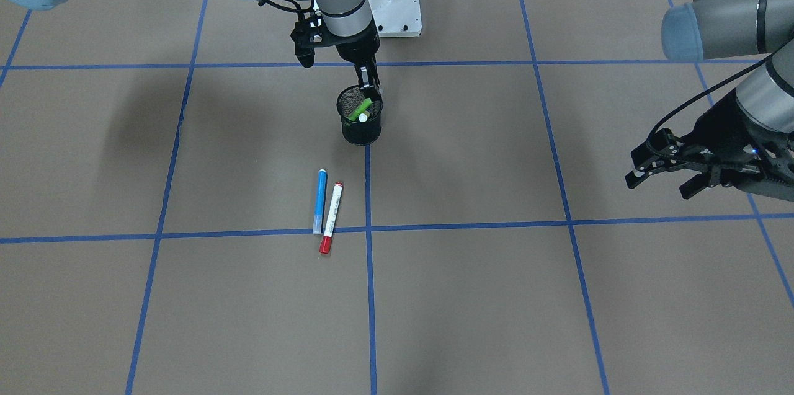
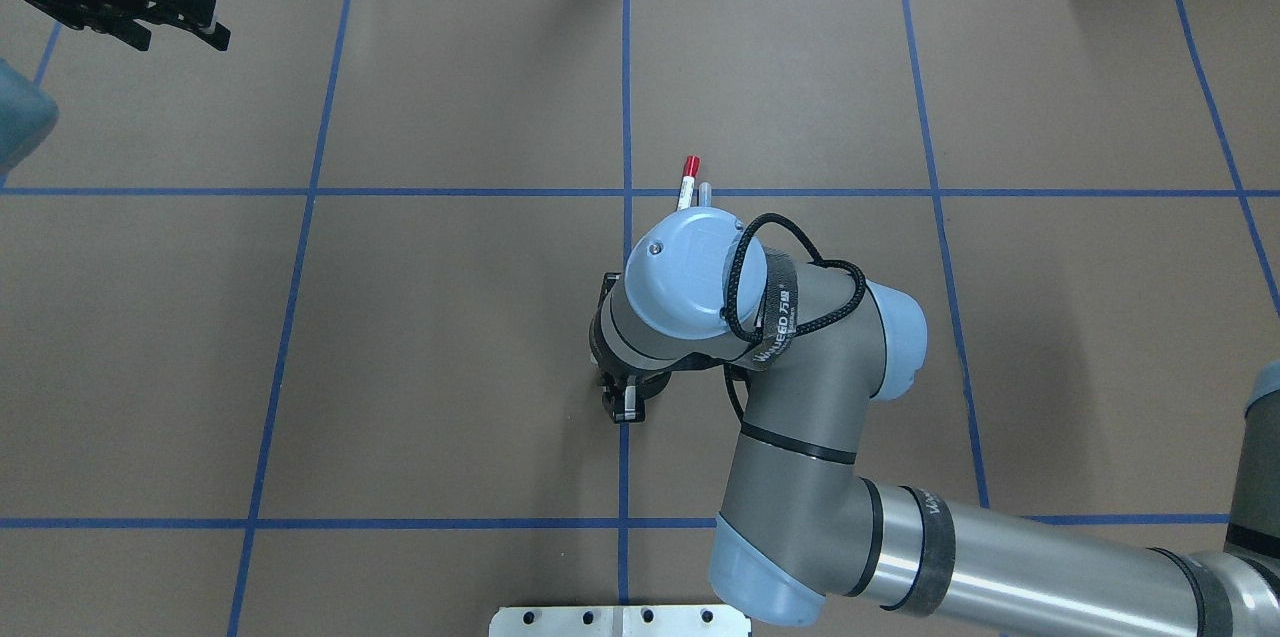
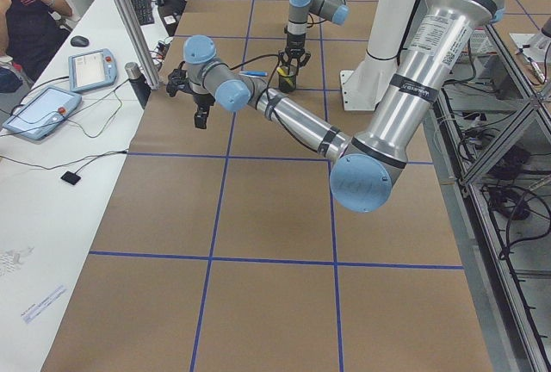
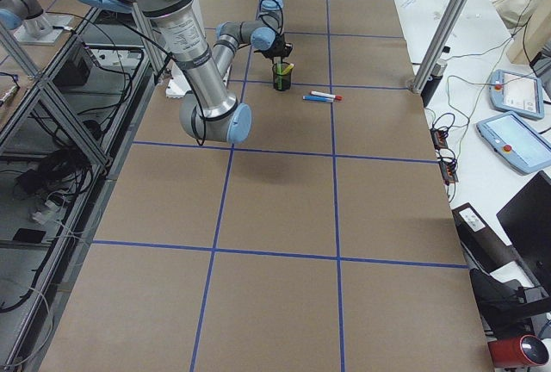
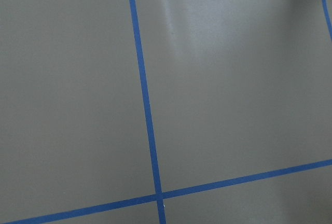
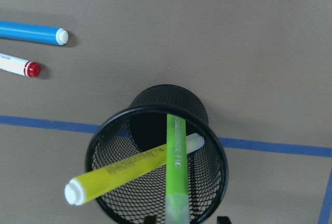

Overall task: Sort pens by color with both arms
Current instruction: 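Lower the right gripper into the cup and close on the green marker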

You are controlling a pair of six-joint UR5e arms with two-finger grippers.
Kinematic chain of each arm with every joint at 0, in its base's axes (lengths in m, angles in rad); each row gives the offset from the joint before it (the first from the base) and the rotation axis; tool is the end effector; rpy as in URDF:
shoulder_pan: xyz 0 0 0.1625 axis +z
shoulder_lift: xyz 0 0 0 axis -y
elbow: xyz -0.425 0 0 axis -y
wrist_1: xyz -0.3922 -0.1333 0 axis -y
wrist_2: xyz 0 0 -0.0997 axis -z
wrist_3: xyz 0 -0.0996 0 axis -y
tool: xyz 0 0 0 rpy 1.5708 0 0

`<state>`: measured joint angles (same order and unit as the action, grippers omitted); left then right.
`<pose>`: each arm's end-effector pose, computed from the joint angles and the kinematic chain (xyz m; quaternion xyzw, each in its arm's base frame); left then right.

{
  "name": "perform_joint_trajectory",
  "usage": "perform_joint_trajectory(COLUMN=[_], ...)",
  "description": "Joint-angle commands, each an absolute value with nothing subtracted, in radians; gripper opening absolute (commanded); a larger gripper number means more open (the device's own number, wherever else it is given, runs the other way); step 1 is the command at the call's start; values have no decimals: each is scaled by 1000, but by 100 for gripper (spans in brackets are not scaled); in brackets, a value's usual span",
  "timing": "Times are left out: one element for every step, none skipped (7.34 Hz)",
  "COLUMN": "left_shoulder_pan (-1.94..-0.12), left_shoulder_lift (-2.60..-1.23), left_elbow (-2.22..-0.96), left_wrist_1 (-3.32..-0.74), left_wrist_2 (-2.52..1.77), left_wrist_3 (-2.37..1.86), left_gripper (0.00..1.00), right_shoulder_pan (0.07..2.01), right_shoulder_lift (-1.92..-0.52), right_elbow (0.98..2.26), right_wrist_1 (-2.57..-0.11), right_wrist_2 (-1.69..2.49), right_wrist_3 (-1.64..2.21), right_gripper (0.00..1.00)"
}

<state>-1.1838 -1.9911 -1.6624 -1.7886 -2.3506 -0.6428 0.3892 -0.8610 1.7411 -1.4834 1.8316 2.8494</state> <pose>0.1818 -0.6136 0.3447 0.1124 0.4716 0.0243 0.8743 -0.5722 -0.3510 0.1551 -0.3023 -0.3668 0.6094 0.6346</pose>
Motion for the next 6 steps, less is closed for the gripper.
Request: perform_joint_trajectory(left_shoulder_pan=[-1183,-1181,-1181,-1181,-1180,-1180], left_shoulder_lift=[-1991,-1991,-1991,-1991,-1993,-1991], left_elbow=[-1660,-1660,-1661,-1660,-1660,-1660], left_wrist_1=[-1789,-1789,-1789,-1789,-1789,-1789], left_wrist_2=[-2350,-2350,-2350,-2349,-2336,-2336], left_wrist_3=[-643,-643,-643,-643,-643,-643], left_gripper=[100,100,100,100,100,100], right_shoulder_pan=[390,390,390,390,390,391], right_shoulder_lift=[-865,-865,-865,-865,-864,-871], right_elbow=[1741,1741,1743,1744,1749,1781], right_wrist_1=[-1483,-1483,-1483,-1483,-1483,-1485], right_wrist_2=[1833,1833,1833,1835,1835,1839], right_wrist_3=[2847,2849,2850,2852,2849,2847], right_gripper=[31,25,18,11,9,9])
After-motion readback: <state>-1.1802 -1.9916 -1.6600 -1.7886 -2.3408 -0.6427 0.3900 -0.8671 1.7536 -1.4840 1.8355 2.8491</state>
